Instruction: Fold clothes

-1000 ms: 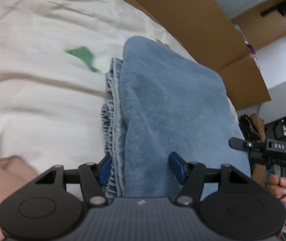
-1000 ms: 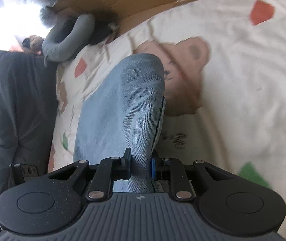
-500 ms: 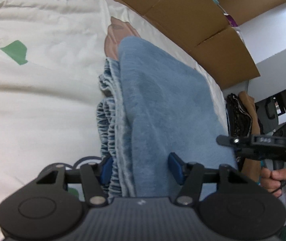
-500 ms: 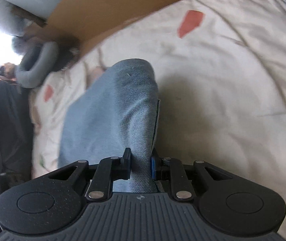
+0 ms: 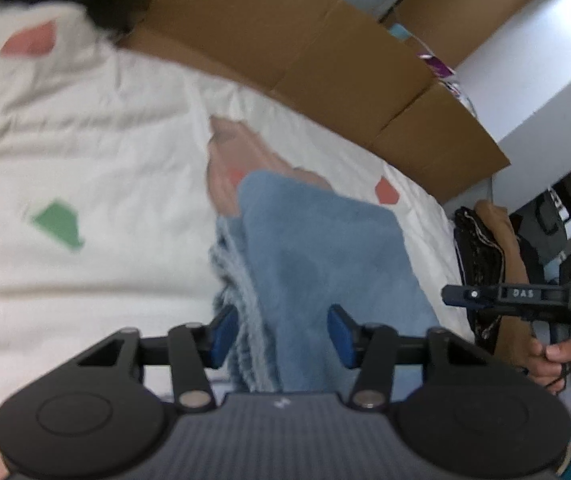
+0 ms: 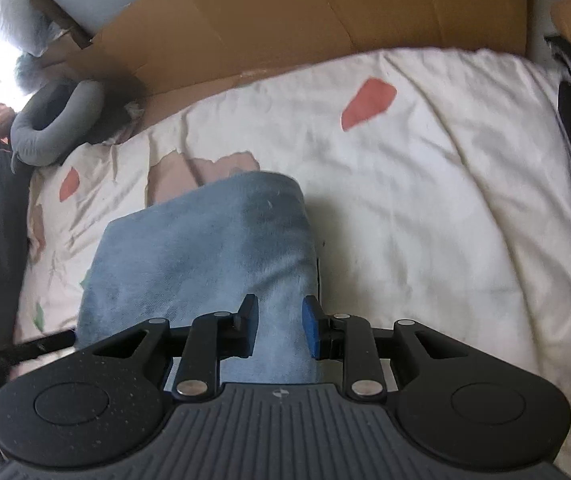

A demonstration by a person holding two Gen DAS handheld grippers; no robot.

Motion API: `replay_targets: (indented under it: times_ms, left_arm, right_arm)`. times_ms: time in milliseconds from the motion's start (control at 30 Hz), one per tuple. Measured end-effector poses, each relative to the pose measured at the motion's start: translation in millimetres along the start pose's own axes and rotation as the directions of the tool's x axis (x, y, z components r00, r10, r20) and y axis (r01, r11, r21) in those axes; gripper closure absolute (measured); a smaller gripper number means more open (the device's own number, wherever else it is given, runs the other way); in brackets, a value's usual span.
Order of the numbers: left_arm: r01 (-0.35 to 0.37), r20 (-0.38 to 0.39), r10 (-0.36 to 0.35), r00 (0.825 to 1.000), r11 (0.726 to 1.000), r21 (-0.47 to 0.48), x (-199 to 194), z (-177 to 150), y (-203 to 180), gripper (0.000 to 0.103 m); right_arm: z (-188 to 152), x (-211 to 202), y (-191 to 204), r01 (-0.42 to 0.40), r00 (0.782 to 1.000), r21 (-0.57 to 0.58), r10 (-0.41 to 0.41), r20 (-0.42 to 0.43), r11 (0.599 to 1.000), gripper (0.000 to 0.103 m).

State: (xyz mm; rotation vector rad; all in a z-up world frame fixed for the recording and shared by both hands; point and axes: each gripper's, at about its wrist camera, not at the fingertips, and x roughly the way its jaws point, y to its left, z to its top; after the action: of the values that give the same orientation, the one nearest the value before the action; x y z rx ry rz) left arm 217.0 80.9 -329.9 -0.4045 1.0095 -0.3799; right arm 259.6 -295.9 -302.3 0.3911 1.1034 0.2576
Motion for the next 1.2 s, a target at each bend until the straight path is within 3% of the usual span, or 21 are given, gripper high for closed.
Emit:
replay_targets:
  times_ms: [33, 200, 400, 467, 567, 633, 833, 1067, 1100, 1200]
  left_arm:
    - [-0.005, -0.004, 0.005, 1.000, 1.000, 0.029, 3, 5, -6, 0.064]
    - [-0.060, 0.001, 0.061, 0.998, 0.988, 0.144, 20, 23, -27, 0.065]
    - [-0.086, 0.017, 0.085, 0.996, 0.978, 0.191, 29, 42, -34, 0.074]
    - [-0.107, 0.010, 0.107, 0.994, 0.974, 0.199, 34, 47, -34, 0.073]
    - [-0.144, 0.016, 0.144, 0.989, 0.968, 0.204, 43, 54, -31, 0.055]
    - [-0.159, 0.021, 0.157, 0.987, 0.969, 0.191, 48, 57, -28, 0.043]
    - [-0.150, 0.026, 0.148, 0.989, 0.983, 0.106, 64, 57, -10, 0.046]
    - [-0.025, 0.019, 0.026, 0.999, 0.999, -0.039, 81, 60, 12, 0.044]
    - [-0.003, 0.018, 0.004, 1.000, 0.998, -0.068, 84, 60, 17, 0.046]
    - [0.034, 0.030, -0.031, 0.999, 0.991, -0.126, 84, 60, 28, 0.065]
  right_arm:
    - [0, 2, 1, 0.001, 1.000, 0.002, -0.001, 0.008, 1.000, 0.077]
    - [1, 12, 7, 0.026, 0.998, -0.048, -0.023, 0.050, 0.999, 0.077]
    - [7, 25, 10, 0.055, 0.996, -0.091, -0.048, 0.082, 0.994, 0.077]
    - [10, 29, 10, 0.059, 0.995, -0.095, -0.050, 0.091, 0.994, 0.077]
    - [14, 36, 11, 0.065, 0.993, -0.103, -0.054, 0.105, 0.993, 0.078]
    - [16, 40, 12, 0.069, 0.992, -0.107, -0.057, 0.114, 0.992, 0.078]
    - [25, 51, 13, 0.074, 0.990, -0.109, -0.060, 0.131, 0.991, 0.078]
    - [28, 56, 14, 0.079, 0.989, -0.099, -0.066, 0.134, 0.992, 0.078]
    - [28, 57, 14, 0.080, 0.988, -0.098, -0.067, 0.136, 0.992, 0.078]
    - [30, 59, 17, 0.085, 0.987, -0.112, -0.068, 0.144, 0.990, 0.078]
